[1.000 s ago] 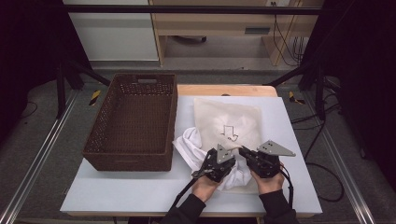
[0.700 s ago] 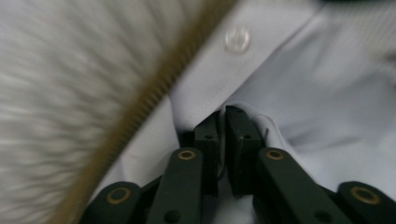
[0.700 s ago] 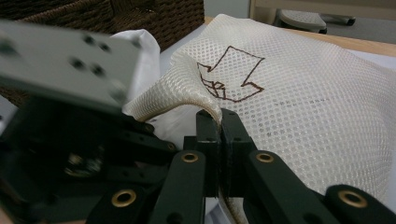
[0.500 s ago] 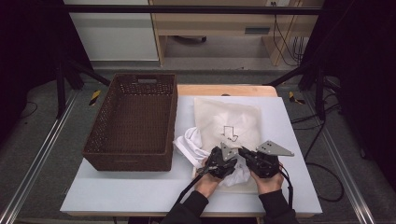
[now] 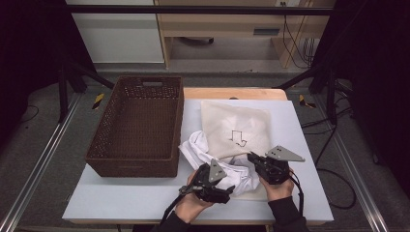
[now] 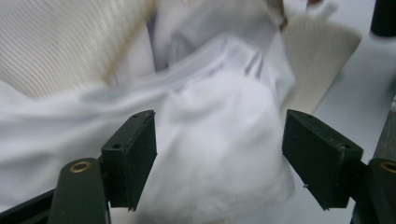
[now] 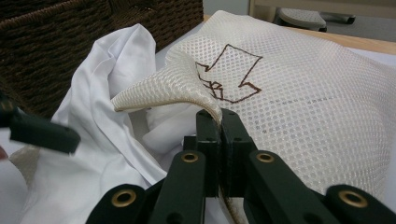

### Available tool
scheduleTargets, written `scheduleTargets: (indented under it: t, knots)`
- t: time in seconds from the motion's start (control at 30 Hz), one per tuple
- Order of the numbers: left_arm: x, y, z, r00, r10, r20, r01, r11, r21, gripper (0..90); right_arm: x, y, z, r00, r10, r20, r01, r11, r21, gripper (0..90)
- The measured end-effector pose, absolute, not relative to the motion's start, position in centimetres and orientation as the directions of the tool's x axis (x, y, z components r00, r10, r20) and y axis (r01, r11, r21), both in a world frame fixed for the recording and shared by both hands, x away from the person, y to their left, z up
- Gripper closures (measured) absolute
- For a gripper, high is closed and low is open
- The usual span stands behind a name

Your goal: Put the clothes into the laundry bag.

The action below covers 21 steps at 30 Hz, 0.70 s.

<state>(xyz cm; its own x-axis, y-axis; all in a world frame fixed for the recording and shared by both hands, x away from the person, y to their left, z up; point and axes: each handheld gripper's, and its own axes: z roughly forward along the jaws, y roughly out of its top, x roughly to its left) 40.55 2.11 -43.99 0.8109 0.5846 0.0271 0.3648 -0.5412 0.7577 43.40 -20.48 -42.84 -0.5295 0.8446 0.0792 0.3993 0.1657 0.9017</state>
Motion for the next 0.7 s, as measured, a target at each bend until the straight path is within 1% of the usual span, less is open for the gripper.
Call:
scheduleTargets:
  t: [0.1,0.17,0.2,0.27,0.37,0.4,0.47,0.6,0.7]
  knots:
    - [40.8,1.4,-45.9,0.805,0.593,0.011,0.402,-0.559,0.725,29.5,43.4,-20.4,-42.9,-0.533,0.843,0.079,0.400,0.168,0.901,87.9]
    - [41.3,0.7,-46.8,0.795,0.606,0.026,0.410,-0.568,0.714,35.3,43.4,-20.4,-42.9,-0.533,0.842,0.076,0.400,0.171,0.901,87.9]
    - [41.5,0.5,-47.2,0.793,0.609,0.023,0.418,-0.571,0.707,40.7,43.4,-20.4,-42.9,-0.534,0.842,0.076,0.400,0.172,0.900,87.9]
    - [42.0,0.3,-47.4,0.787,0.617,-0.022,0.442,-0.538,0.718,53.9,43.4,-20.4,-42.9,-0.534,0.841,0.083,0.404,0.167,0.899,88.0]
    - [42.3,0.1,-47.0,0.775,0.631,-0.029,0.450,-0.519,0.726,71.4,43.4,-20.4,-42.9,-0.538,0.839,0.083,0.402,0.168,0.900,88.0]
    - [42.3,0.1,-46.7,0.775,0.631,-0.030,0.444,-0.511,0.736,80.2,43.4,-20.4,-42.9,-0.538,0.839,0.082,0.402,0.171,0.900,88.0]
    - [42.2,-0.2,-46.1,0.776,0.630,-0.023,0.425,-0.496,0.757,83.4,43.4,-20.4,-42.8,-0.541,0.837,0.084,0.401,0.169,0.901,88.1]
    - [42.4,-1.8,-44.6,0.780,0.626,0.014,0.371,-0.480,0.795,84.1,43.2,-20.2,-42.6,-0.546,0.834,0.083,0.391,0.166,0.905,88.1]
    - [43.6,-3.3,-44.5,0.773,0.633,0.027,0.365,-0.480,0.798,84.0,43.2,-20.4,-42.5,-0.542,0.836,0.084,0.388,0.161,0.908,88.0]
